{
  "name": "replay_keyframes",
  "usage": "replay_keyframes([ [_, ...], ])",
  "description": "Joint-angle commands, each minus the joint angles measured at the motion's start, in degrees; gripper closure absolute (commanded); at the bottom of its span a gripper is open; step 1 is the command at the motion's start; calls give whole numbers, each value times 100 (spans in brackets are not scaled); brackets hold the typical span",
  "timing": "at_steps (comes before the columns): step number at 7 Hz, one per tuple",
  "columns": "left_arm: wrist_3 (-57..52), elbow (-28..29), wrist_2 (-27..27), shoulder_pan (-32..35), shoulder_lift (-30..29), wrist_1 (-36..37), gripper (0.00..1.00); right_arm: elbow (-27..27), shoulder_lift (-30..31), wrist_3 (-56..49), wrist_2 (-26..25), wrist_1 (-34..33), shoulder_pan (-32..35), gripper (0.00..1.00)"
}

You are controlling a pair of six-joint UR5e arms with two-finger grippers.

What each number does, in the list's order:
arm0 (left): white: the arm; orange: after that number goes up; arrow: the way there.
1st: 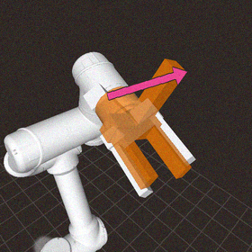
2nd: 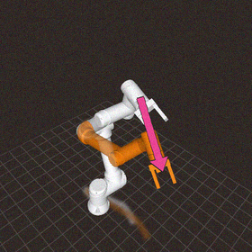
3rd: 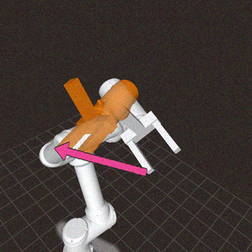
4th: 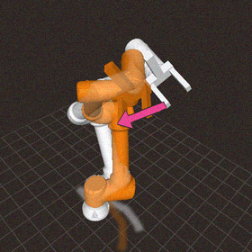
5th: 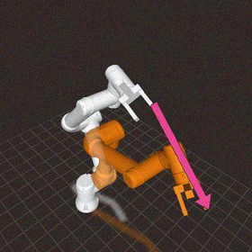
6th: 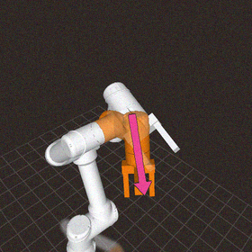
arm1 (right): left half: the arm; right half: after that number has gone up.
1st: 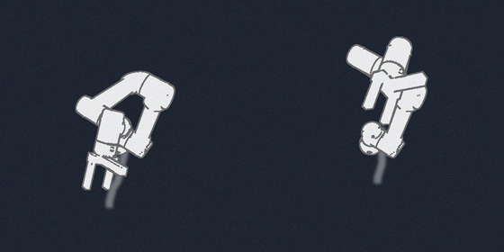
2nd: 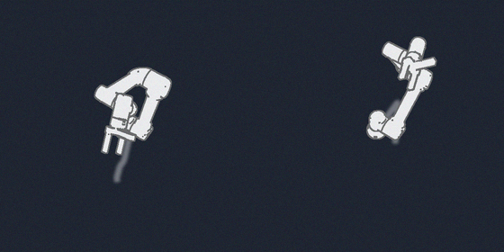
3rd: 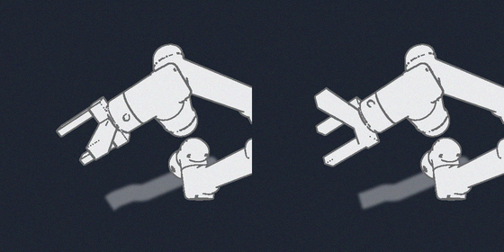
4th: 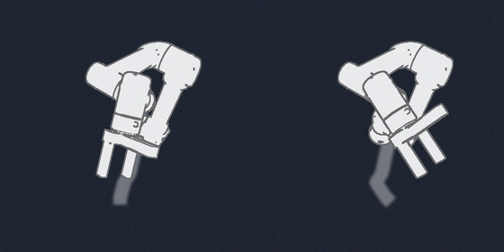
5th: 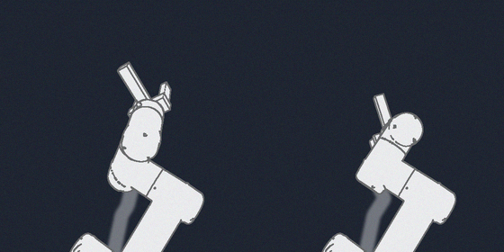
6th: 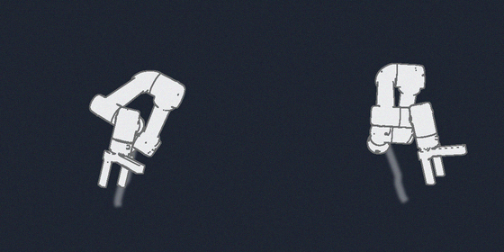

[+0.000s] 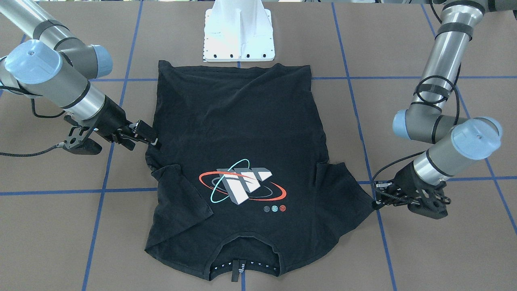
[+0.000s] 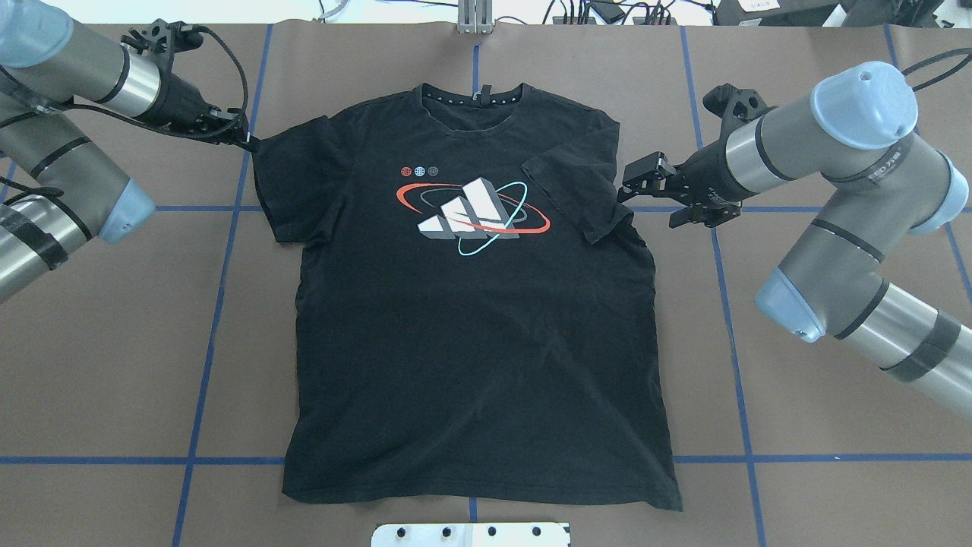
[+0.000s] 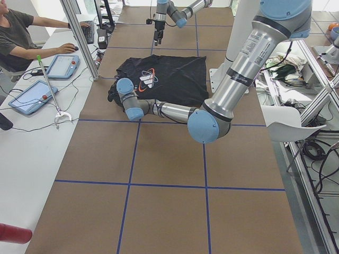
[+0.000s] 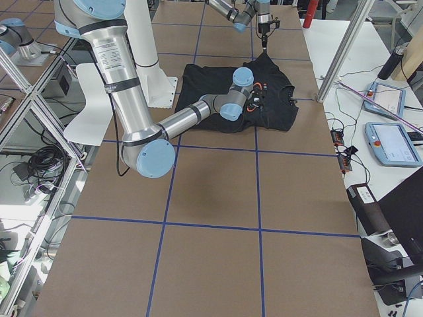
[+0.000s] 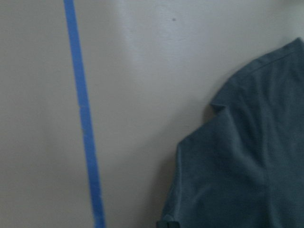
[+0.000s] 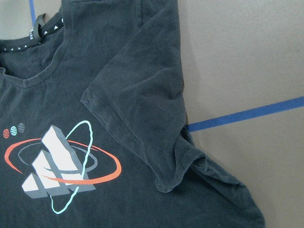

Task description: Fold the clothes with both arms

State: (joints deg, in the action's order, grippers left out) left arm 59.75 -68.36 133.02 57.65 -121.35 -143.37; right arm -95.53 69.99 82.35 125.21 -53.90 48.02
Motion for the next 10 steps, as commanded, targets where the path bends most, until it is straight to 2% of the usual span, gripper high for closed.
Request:
replay_keyframes([
  [1, 1071, -56, -456, -488, -666, 351, 100, 43, -11, 0, -14, -7, -12, 0],
  [2, 1091, 320, -844, -666, -1210, 667, 100, 61, -12, 0, -32, 2, -21, 0],
  [4, 1179, 840, -1223, -886, -1645, 688, 100, 87, -20, 0, -50, -7, -30, 0],
  [5, 1249, 851, -1434, -975, -1681, 679, 76, 114, -55, 17, -67, -16, -39, 0],
  [6, 1293, 799, -1428, -984, -1698, 653, 1, 88, -73, 26, -120, -16, -47, 0],
  [7, 1459, 667, -1393, -993, -1716, 635, 0, 44, -64, 305, -268, -16, -100, 0],
  [8, 1669, 257, -1358, -1002, -1629, 679, 0, -165, -47, 1082, -557, -24, -318, 0],
  [9, 1880, -356, -1349, -1011, -1237, 679, 0, -411, 127, 1568, -786, -120, -607, 0],
  [10, 1961, -1171, -1348, -1063, -685, 679, 0, -1170, 503, 1747, -884, -1087, -1036, 0],
])
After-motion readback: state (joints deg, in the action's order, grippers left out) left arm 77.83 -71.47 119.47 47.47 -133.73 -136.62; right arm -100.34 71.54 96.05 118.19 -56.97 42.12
